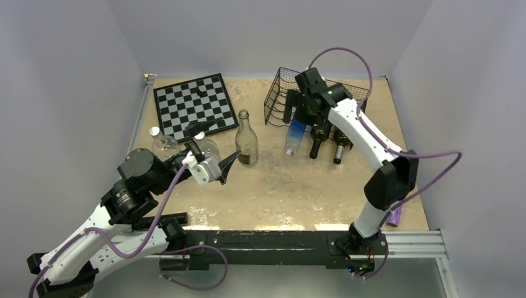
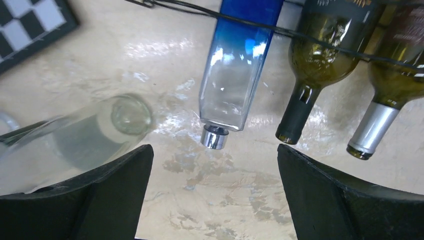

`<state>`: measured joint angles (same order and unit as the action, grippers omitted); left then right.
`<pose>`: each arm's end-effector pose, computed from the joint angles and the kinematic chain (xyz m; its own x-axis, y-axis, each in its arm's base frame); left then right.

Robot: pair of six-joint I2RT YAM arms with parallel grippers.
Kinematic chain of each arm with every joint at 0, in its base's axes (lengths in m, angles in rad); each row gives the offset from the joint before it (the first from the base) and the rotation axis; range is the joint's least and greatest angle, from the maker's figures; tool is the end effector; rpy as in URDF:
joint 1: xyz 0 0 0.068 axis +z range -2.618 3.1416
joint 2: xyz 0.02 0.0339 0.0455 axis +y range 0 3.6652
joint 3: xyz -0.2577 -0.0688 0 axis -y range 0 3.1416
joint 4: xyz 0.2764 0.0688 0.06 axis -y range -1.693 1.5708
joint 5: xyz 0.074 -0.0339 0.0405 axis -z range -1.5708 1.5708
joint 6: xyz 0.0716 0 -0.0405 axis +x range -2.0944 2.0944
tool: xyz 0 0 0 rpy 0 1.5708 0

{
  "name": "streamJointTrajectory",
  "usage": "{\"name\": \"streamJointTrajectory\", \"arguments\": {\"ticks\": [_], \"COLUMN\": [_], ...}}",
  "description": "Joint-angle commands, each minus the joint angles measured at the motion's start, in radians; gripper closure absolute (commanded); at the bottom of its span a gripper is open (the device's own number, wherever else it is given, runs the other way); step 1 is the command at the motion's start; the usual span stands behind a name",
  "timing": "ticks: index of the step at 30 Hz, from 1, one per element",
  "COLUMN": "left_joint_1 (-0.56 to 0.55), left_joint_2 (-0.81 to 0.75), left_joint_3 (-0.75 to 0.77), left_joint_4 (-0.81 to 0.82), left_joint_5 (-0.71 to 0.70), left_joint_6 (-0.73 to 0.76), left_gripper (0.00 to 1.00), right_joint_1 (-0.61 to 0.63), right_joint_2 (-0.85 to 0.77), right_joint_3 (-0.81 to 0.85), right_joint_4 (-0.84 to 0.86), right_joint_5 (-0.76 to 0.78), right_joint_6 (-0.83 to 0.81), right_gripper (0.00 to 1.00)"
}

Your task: Put the wine bottle on the wine rack

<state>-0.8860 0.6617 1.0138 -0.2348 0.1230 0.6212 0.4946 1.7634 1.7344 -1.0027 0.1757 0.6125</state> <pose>0.1194 -0.1601 0.4405 0.5524 0.2367 -0.7992 0.6447 0.4865 0.5897 0.3770 0.1891 0.2944 -0.8413 0.1894 -0.5063 0.1165 0.9781 0.1724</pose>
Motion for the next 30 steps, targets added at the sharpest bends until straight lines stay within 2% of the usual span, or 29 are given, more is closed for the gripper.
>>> {"name": "streamJointTrajectory", "arguments": {"ticks": [1, 10, 16, 18, 20, 23, 26, 30], "left_joint_1": [0.001, 0.001, 0.0, 0.003, 0.024, 0.106, 0.197, 0.208], "left_joint_2": [-0.004, 0.016, 0.121, 0.16, 0.195, 0.276, 0.357, 0.436], "left_joint_3": [0.029, 0.062, 0.187, 0.215, 0.237, 0.287, 0.341, 0.396], "left_joint_4": [0.015, -0.011, -0.142, -0.167, -0.18, -0.233, -0.283, -0.342], "left_joint_5": [-0.038, -0.151, -0.356, -0.385, -0.381, -0.277, -0.215, -0.226], "left_joint_6": [-0.032, -0.153, -0.309, -0.354, -0.41, -0.528, -0.664, -0.672], "left_gripper": [0.03, 0.02, 0.01, 0.01, 0.01, 0.01, 0.1, 0.14], "right_joint_1": [0.016, 0.127, 0.163, 0.17, 0.178, 0.179, 0.178, 0.179], "right_joint_2": [-0.126, -0.221, -0.217, -0.227, -0.237, -0.276, -0.335, -0.416], "right_joint_3": [-0.003, -0.006, -0.005, -0.025, -0.037, -0.067, -0.104, -0.147], "right_joint_4": [0.105, 0.366, 0.459, 0.498, 0.507, 0.504, 0.465, 0.344], "right_joint_5": [0.011, -0.256, -0.329, -0.347, -0.313, -0.245, -0.158, -0.086], "right_joint_6": [-0.133, -0.37, -0.342, -0.338, -0.336, -0.289, -0.238, -0.174], "right_gripper": [0.03, 0.04, 0.07, 0.08, 0.08, 0.08, 0.08, 0.08]}}
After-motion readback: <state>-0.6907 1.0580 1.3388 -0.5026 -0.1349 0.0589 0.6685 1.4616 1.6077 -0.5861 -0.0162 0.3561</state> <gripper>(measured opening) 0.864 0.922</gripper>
